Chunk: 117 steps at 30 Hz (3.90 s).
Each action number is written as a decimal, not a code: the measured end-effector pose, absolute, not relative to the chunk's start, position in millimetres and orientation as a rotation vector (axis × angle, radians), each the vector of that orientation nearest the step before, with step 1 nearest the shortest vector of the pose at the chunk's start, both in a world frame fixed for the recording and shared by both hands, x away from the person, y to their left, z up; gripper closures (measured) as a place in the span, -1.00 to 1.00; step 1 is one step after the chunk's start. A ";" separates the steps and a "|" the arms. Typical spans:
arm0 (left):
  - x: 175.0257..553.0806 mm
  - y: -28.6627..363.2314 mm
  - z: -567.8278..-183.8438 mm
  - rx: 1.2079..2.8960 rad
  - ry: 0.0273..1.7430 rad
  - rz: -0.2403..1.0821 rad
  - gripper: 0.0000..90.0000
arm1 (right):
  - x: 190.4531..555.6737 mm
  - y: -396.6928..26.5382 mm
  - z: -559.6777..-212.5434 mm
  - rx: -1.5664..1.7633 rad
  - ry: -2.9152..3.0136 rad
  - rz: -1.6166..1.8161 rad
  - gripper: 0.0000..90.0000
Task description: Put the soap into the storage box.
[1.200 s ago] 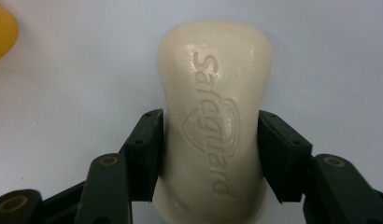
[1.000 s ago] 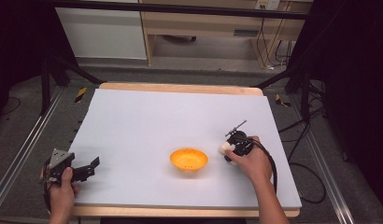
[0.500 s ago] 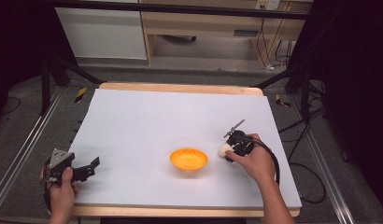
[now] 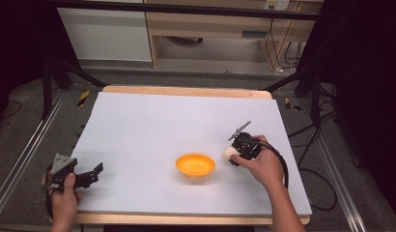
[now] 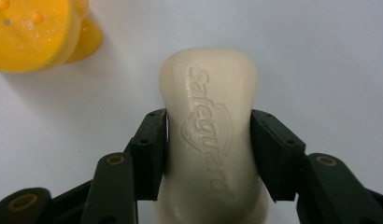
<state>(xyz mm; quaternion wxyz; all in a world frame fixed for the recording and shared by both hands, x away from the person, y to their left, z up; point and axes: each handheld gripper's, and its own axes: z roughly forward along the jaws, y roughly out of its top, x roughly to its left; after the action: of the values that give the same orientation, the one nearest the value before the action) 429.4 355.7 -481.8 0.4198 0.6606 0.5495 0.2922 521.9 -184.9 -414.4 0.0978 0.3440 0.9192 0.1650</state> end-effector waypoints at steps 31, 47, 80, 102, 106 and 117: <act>429.5 355.9 -481.7 1.663 1.376 0.731 -1.00 | 512.3 -137.0 -371.7 0.719 2.788 0.601 0.09; 429.6 355.8 -481.8 1.657 1.378 0.731 -1.00 | 507.0 -100.8 -380.2 0.528 2.872 0.634 0.09; 429.6 355.9 -481.8 1.657 1.377 0.731 -1.00 | 508.5 -88.6 -393.6 0.477 2.902 0.723 -0.51; 429.6 355.5 -481.8 1.661 1.377 0.732 -1.00 | 510.7 -147.3 -397.8 0.869 2.697 0.825 -0.95; 429.6 355.6 -481.8 1.660 1.377 0.732 -1.00 | 509.3 -155.4 -400.6 0.907 2.681 0.829 -0.99; 429.3 355.4 -481.8 1.657 1.376 0.735 -1.00 | 506.3 -181.0 -412.6 1.004 2.612 0.856 -0.99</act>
<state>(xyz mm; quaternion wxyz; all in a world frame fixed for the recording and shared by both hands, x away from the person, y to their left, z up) 429.3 355.4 -481.8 0.4194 0.6610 0.5488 0.2932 506.3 -181.0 -412.6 0.1072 0.3412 0.8875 0.2907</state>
